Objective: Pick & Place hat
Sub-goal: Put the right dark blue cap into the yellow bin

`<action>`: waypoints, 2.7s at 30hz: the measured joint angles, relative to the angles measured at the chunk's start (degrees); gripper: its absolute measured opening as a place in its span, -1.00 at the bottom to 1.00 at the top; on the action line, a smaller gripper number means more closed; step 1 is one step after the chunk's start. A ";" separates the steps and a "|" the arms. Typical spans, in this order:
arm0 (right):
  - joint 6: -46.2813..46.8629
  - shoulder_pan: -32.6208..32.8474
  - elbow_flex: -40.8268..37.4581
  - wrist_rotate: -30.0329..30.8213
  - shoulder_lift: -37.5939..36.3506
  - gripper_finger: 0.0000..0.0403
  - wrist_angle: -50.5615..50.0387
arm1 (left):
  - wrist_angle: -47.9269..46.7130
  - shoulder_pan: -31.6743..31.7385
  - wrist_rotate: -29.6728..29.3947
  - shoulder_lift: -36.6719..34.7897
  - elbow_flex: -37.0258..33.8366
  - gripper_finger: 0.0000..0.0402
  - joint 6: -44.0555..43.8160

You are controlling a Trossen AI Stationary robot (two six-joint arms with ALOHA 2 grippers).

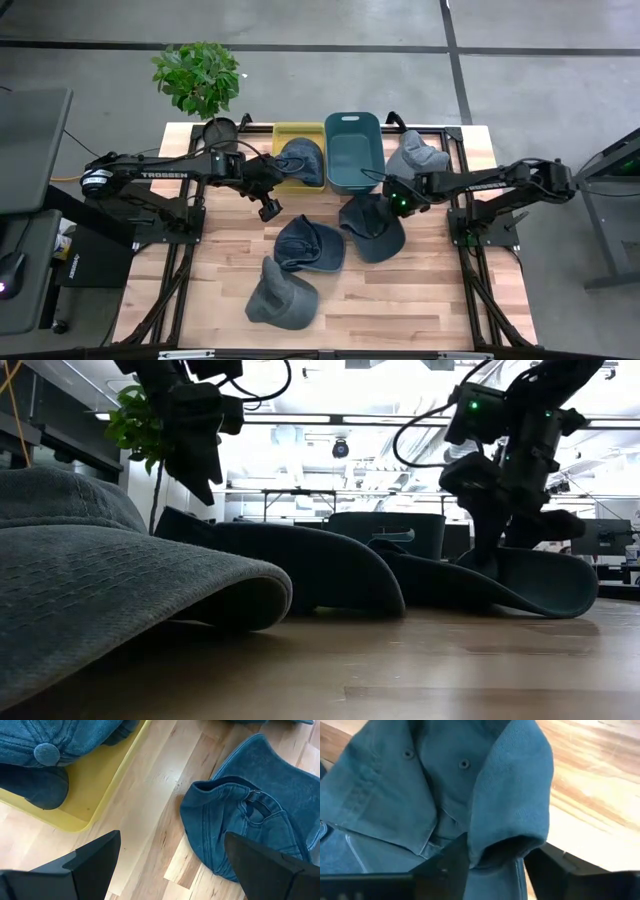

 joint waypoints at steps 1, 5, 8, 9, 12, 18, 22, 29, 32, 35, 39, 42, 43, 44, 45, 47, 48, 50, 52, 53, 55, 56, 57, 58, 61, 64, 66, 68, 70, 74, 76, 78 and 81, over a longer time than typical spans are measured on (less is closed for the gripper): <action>0.00 -0.01 0.00 -0.17 0.00 -0.27 -0.17 | 0.00 0.00 0.00 0.00 0.00 0.76 0.00; -0.02 -0.01 0.00 -0.56 -0.02 -0.48 -0.35 | 0.00 0.00 0.00 0.00 0.00 0.76 0.00; -0.37 -0.02 0.00 -1.01 -0.02 -0.66 -0.38 | 0.00 0.00 0.00 0.00 0.00 0.76 0.00; -0.57 -0.01 0.02 -1.25 -0.02 -0.73 -0.43 | 0.00 0.00 0.00 0.00 0.00 0.76 0.00; -1.81 0.00 0.11 -1.81 -0.02 -0.89 -0.76 | 0.01 0.01 0.00 0.00 0.00 0.76 0.00; -2.70 0.13 0.11 -3.41 -0.04 -0.89 -1.67 | 0.02 0.09 0.00 0.00 0.00 0.76 0.00; -3.17 2.03 0.11 -4.85 -0.04 -0.89 -1.66 | 0.02 0.09 0.00 0.00 0.00 0.76 -0.84; -1.51 8.95 2.06 -4.64 -0.96 -0.89 -2.18 | 0.13 0.09 0.01 0.00 0.00 0.76 -2.54; -1.55 11.96 5.07 -1.75 -2.72 -0.89 -3.38 | 0.15 0.09 0.61 0.00 0.00 0.76 -3.23; -2.56 14.71 9.07 2.99 -4.90 -0.89 -6.03 | 0.15 0.09 1.73 0.00 0.00 0.76 -4.04; -5.62 17.87 15.31 10.55 -7.16 -0.89 -12.12 | 0.79 0.09 3.01 0.00 0.00 0.76 -4.50; -9.55 19.84 20.55 18.09 -7.61 -0.89 -17.54 | 2.75 0.09 5.07 0.00 0.00 0.76 -5.03; -10.90 20.45 22.43 21.08 -7.61 -0.89 -19.51 | 3.79 0.09 5.97 0.00 0.00 0.76 -5.33; -12.48 21.02 24.07 23.92 -7.50 -0.89 -21.15 | 4.94 0.09 6.90 0.00 0.00 0.76 -5.61; -14.41 21.52 25.60 27.09 -7.41 -0.89 -22.49 | 6.37 0.09 7.92 0.00 0.00 0.76 -5.87; -18.57 22.41 28.07 33.26 -7.18 -0.89 -23.63 | 9.51 0.09 9.95 0.00 0.00 0.76 -6.63; -20.66 22.78 29.07 36.27 -7.14 -0.89 -23.63 | 11.04 0.09 11.00 0.01 0.00 0.76 -7.10; -25.09 23.41 30.63 41.57 -7.13 -0.89 -23.54 | 14.15 0.09 12.64 0.00 0.00 0.76 -8.06; -29.41 23.78 31.81 46.16 -7.13 -0.89 -23.54 | 16.66 0.09 13.49 0.00 0.00 0.76 -9.03; -31.35 23.82 32.27 48.21 -7.13 -0.89 -23.53 | 17.88 0.09 13.74 0.02 0.00 0.76 -9.68; -34.67 23.82 32.87 52.07 -7.13 -0.89 -23.52 | 19.99 0.09 14.28 0.02 0.00 0.76 -10.58; -36.38 23.82 33.09 53.72 -7.13 -0.89 -23.48 | 21.05 0.09 15.00 0.02 0.00 0.76 -10.70; -38.26 23.82 33.19 55.26 -7.13 -0.89 -23.20 | 22.05 0.09 15.42 0.02 0.00 0.76 -11.04; -40.19 23.79 33.20 56.82 -7.13 -0.89 -22.76 | 23.25 0.09 15.84 0.02 0.00 0.76 -11.16; -45.41 23.64 33.20 61.32 -7.13 -0.89 -21.01 | 27.21 0.09 17.03 0.02 0.00 0.76 -12.39; -50.59 23.63 33.20 64.83 -7.13 -0.89 -18.28 | 31.89 0.09 18.38 0.02 0.00 0.76 -13.50; -54.70 23.63 33.20 65.51 -7.13 -0.89 -16.55 | 36.23 0.09 19.11 0.02 0.00 0.76 -14.38; -59.20 23.63 33.18 65.53 -7.13 -0.89 -15.43 | 40.66 0.11 19.31 0.02 0.00 0.76 -15.38; -62.22 23.63 33.18 65.54 -7.13 -0.89 -14.53 | 44.30 0.75 19.13 0.02 0.02 0.76 -15.63; -64.38 23.63 33.18 65.50 -7.13 -0.89 -13.10 | 46.48 3.17 18.12 0.02 0.04 0.76 -16.01; -64.73 23.63 33.16 65.28 -7.13 -0.89 -12.69 | 46.51 4.53 18.70 0.02 0.04 0.76 -15.21; -64.98 23.63 33.15 64.76 -7.13 -0.89 -12.70 | 46.12 5.49 19.43 0.02 0.04 0.76 -14.43; -65.79 23.61 33.12 63.56 -7.13 -0.89 -12.70 | 46.29 6.89 21.30 0.04 0.04 0.76 -13.39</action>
